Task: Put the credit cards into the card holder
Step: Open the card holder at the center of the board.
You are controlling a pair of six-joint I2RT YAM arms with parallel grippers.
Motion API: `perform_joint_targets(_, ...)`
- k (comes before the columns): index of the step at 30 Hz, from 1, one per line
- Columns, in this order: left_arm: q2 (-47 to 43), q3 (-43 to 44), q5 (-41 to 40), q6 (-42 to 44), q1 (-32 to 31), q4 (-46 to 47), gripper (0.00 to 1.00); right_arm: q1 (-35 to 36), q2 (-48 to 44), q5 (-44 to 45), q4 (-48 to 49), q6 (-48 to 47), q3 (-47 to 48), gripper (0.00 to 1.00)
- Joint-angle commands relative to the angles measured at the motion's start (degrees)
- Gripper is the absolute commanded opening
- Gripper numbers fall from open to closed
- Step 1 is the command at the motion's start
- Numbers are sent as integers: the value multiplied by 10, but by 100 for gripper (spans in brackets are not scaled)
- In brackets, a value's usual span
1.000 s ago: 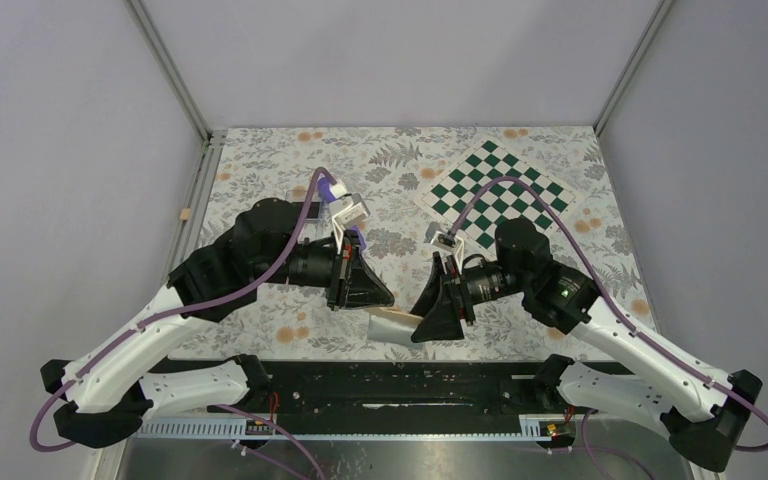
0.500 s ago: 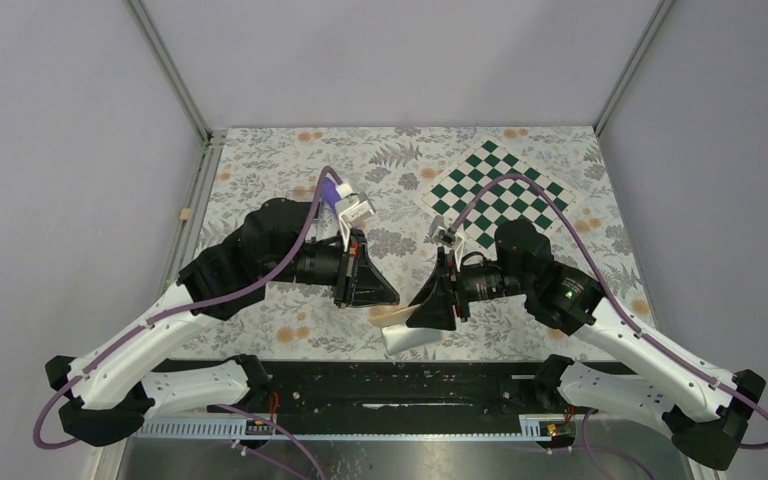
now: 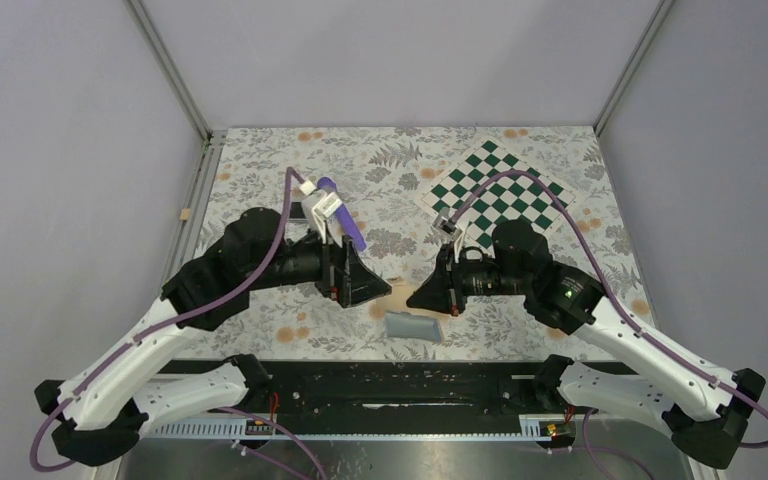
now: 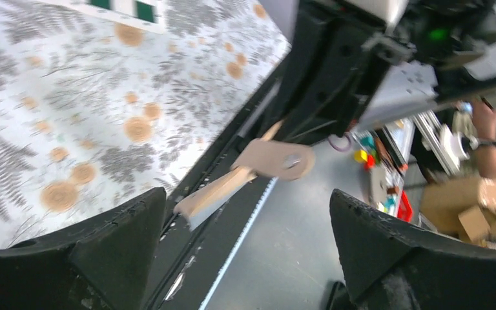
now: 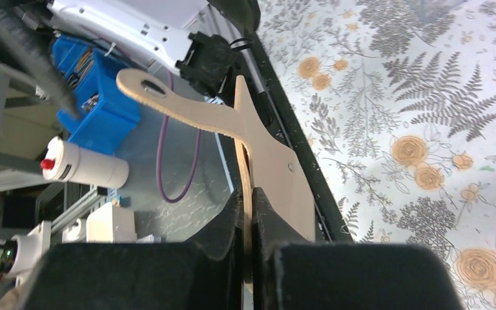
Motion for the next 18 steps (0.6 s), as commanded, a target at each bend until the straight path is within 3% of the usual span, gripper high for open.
perform_joint_targets(1, -52, -44, -103, -38, 41, -33, 97, -6, -14, 53, -5, 29, 13, 0)
perform_joint_targets(5, -90, -108, -89, -71, 85, -42, 96, -34, -4, 22, -5, 50, 13, 0)
perform_joint_targets(10, -88, -183, -63, -99, 92, -30, 90, -99, 9, -75, 46, 108, -6, 0)
perform_joint_targets(15, -61, -240, -31, -127, 92, 29, 83, -138, 21, -125, 107, 165, -30, 0)
perform_joint_targets(18, -31, -259, -3, -144, 90, 88, 74, -139, 35, -134, 118, 180, -30, 0)
